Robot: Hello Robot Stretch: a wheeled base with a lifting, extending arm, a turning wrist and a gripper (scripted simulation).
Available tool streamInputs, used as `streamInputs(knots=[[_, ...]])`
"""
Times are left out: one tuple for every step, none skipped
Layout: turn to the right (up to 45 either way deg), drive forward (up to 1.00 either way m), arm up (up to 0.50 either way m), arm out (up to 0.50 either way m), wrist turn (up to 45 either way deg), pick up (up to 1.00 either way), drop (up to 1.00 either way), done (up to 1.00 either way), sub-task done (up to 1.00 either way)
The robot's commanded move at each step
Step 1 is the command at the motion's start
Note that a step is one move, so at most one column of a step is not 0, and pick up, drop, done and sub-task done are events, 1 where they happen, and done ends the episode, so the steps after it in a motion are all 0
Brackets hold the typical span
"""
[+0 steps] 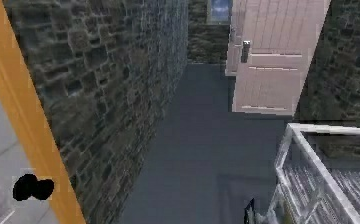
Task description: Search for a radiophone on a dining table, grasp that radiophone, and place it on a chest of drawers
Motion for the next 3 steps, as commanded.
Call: streamInputs(knots=[[9.0, 0.0, 0.0, 0.0, 0.0, 0.0, 0.0, 0.0, 0.0], [0.0, 1.0, 0.0, 0.0, 0.0, 0.0, 0.0, 0.0, 0.0], [30.0, 0.0, 0.0, 0.0, 0.0, 0.0, 0.0, 0.0, 0.0]])
